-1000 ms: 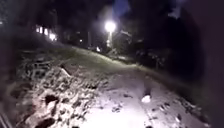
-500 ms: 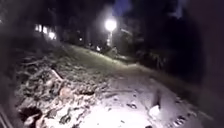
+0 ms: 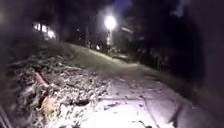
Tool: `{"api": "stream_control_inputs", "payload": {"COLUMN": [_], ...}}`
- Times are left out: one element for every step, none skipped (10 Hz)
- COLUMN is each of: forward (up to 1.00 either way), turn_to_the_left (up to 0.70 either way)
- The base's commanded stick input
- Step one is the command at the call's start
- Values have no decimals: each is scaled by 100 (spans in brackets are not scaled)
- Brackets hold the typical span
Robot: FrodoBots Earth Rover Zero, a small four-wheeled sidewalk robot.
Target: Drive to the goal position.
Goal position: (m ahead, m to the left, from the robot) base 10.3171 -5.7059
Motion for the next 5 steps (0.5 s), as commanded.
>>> {"api": "stream_control_inputs", "payload": {"forward": [70, 70, 70, 70, 70], "turn_to_the_left": [0, -23, -35, -21, -1]}}
